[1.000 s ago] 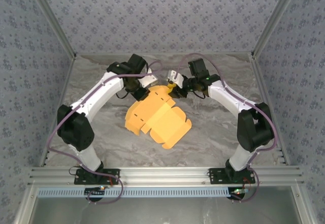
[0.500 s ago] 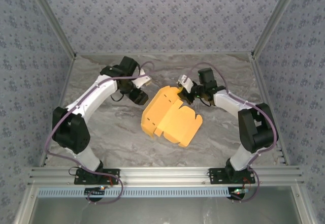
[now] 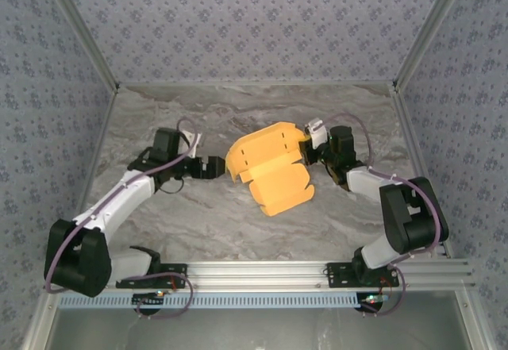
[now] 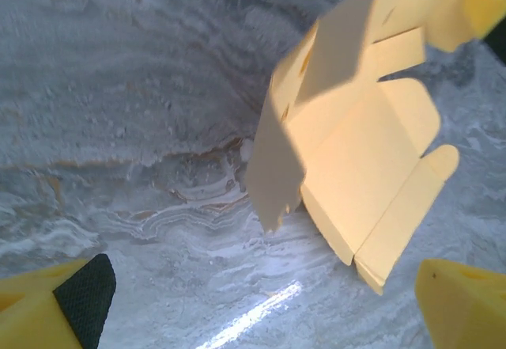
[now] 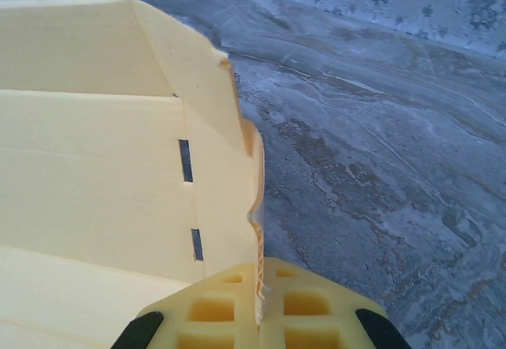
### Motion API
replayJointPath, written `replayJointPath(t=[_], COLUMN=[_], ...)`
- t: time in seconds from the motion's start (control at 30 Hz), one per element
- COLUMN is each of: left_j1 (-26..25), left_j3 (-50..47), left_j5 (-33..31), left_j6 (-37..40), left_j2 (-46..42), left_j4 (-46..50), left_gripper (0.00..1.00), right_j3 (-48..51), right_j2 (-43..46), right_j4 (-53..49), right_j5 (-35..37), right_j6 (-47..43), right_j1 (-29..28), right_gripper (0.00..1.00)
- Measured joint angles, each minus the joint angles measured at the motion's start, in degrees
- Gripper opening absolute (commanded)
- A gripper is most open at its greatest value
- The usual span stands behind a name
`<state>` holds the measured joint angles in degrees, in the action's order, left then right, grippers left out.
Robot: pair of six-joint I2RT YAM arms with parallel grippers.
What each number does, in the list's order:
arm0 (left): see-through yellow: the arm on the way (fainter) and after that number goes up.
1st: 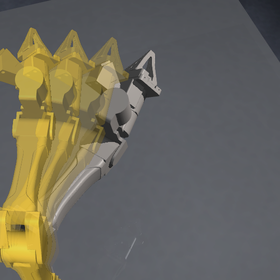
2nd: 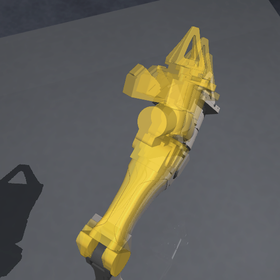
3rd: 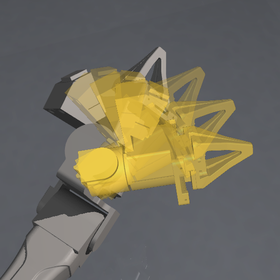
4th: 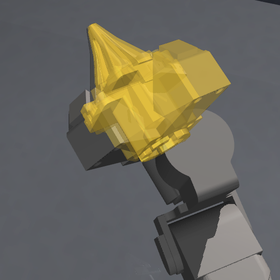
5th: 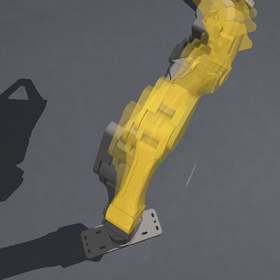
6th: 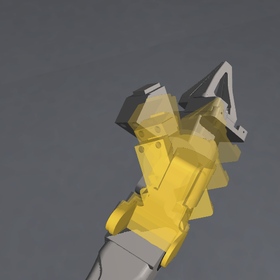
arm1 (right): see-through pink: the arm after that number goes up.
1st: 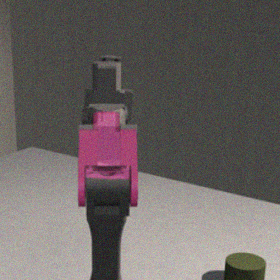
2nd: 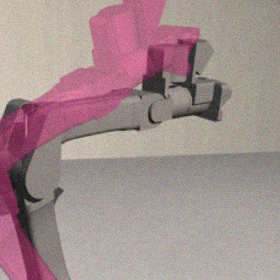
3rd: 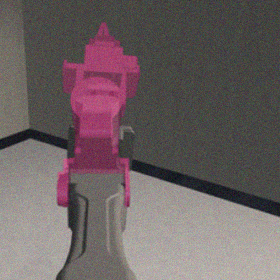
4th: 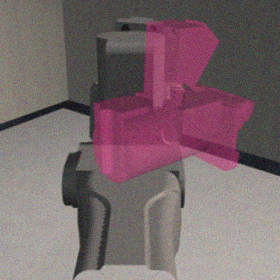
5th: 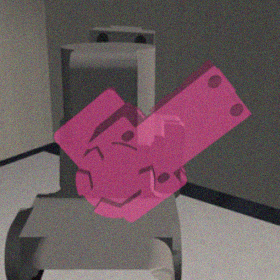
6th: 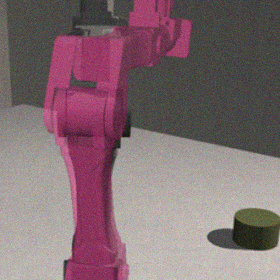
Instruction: Fold the paper box
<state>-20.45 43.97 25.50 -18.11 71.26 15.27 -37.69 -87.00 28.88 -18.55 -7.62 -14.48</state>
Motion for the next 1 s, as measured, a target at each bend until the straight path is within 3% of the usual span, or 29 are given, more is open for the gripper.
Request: replayJointPath(t=[0.17, 0.37, 0.5, 0.63, 0.7, 0.73, 0.8, 0.87, 0.93, 1.0], left_j1=[-6.1, -6.4, -6.3, -6.3, -6.3, -6.3, -6.3, -6.3, -6.3, -6.3], left_j3=[-4.9, -5.9, -5.9, -5.9, -5.8, -5.7, -5.7, -5.7, -5.6, -5.5], left_j5=[-6.0, -10.9, -12.1, -10.4, -8.9, -8.3, -7.7, -7.4, -7.3, -7.3], left_j6=[-4.6, -6.6, -5.7, -4.0, -3.1, -2.7, -2.2, -1.6, -1.2, -1.2], left_j2=[3.7, 9.4, 13.6, 18.1, 19.4, 19.7, 19.9, 19.9, 19.9, 19.9], left_j4=[-9.2, -20.3, -25.7, -31.8, -33.6, -34.2, -35.3, -35.9, -36.1, -35.9], left_gripper=[0.99, 0.82, 0.61, 0.28, 0.19, 0.14, 0.01, 0.00, 0.00, 0.00], right_j3=[1.7, 3.3, 4.0, 4.5, 4.9, 5.1, 5.2, 5.3, 6.6, 8.5], right_j2=[0.4, 1.5, 2.8, 3.4, 3.6, 3.8, 4.0, 4.7, 7.1, 11.0], right_j4=[3.6, 4.4, 4.3, 4.4, 4.3, 4.2, 3.8, 3.8, 4.3, 4.1], right_j5=[1.6, 1.9, 1.6, 0.5, -0.3, -0.7, -0.9, 0.0, 2.5, 5.3], right_j6=[3.4, 5.6, 5.9, 6.2, 6.8, 7.0, 7.9, 9.2, 10.7, 11.8], right_j1=[-0.1, -0.1, 0.0, 0.4, 1.2, 1.7, 2.4, 2.6, 2.6, 2.3], right_gripper=[0.00, 0.00, 0.01, 0.03, 0.06, 0.10, 0.32, 0.56, 0.97, 0.99])
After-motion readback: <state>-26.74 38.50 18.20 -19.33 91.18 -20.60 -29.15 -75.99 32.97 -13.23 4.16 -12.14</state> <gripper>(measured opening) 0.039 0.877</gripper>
